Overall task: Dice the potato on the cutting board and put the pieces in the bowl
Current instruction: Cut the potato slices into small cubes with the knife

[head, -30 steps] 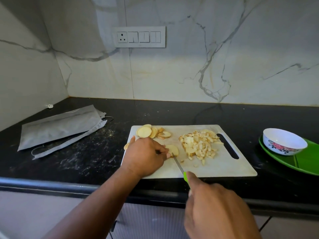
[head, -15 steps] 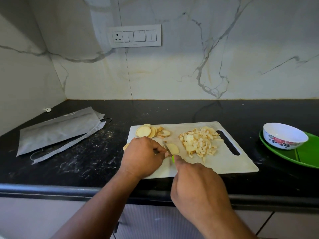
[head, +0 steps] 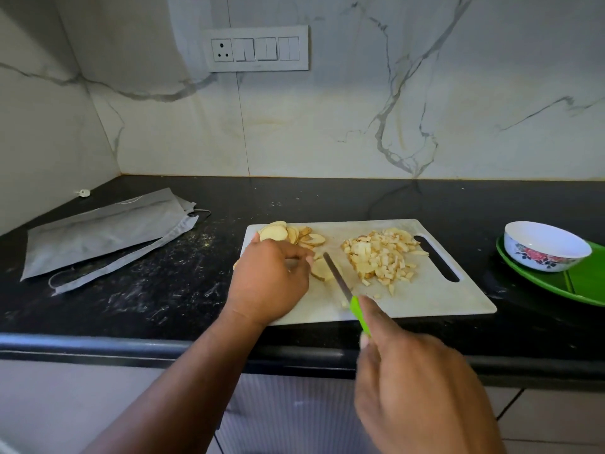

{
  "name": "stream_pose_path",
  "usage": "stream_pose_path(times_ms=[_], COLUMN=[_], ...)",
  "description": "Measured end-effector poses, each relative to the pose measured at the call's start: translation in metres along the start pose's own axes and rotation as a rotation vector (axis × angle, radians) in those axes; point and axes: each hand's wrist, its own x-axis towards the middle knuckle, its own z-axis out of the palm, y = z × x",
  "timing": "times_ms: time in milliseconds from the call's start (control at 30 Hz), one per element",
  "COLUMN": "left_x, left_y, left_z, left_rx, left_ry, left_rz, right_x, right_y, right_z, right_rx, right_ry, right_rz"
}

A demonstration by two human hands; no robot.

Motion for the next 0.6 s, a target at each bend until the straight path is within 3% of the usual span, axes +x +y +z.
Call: stream_pose_path(times_ms=[133,433,600], left_x=[-0.002,0.003,0.003], left_y=[0.001,-0.004,-0.005], left_z=[-0.007,-0.015,-0.02], left_rx=[-0.307,-0.754,-0.907], left_ry=[0.224,0.283,0.342], left_rz=[-0.101,-0.355,-0.419], right_x=[0.017,0.016,0.017], right_y=[-0.016,0.015,-0.012], right_z=[0.038,0.029,0.031], right_rx=[0.003,0.02,-0.001], right_ry=[0.058,0.173,0.11], right_rz=[-0.04,0.095,-0.016])
